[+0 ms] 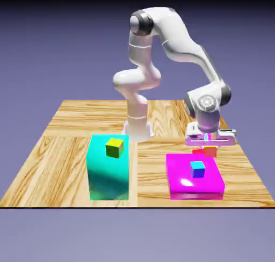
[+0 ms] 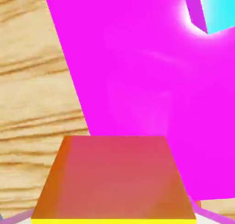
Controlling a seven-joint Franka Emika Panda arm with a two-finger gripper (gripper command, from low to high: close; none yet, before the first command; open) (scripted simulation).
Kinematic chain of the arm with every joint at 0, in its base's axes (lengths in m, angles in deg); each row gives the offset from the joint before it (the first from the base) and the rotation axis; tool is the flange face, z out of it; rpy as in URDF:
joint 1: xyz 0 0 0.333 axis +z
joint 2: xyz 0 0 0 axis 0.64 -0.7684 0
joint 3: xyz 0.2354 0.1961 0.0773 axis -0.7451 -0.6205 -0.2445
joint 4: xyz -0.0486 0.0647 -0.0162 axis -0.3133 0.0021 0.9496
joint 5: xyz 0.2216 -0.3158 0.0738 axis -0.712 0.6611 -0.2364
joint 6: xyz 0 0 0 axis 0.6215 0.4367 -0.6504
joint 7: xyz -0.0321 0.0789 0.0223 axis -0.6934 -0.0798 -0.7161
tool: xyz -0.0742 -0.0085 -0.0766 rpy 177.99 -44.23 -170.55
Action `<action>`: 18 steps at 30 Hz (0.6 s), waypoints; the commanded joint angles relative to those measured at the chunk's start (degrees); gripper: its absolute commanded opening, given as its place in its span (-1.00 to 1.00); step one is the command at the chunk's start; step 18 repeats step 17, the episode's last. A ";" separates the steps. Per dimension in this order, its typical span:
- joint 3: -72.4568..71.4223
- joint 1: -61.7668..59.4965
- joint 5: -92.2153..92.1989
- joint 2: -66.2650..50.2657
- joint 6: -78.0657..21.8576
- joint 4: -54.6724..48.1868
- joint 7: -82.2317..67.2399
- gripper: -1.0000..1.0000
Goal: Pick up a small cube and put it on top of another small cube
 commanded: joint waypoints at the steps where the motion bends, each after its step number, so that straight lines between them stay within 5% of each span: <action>1: -2.01 -1.22 2.68 0.45 -0.16 1.19 -0.70 -1.00; 9: -15.05 -4.60 19.93 2.51 -8.13 0.80 -10.56 -1.00; 14: -12.35 -2.34 24.88 -5.50 2.76 4.66 -7.01 -1.00; 15: -12.35 -2.34 24.89 -5.50 2.76 4.66 -7.01 1.00; 18: -12.97 -2.85 23.75 -3.67 0.28 3.78 -7.82 1.00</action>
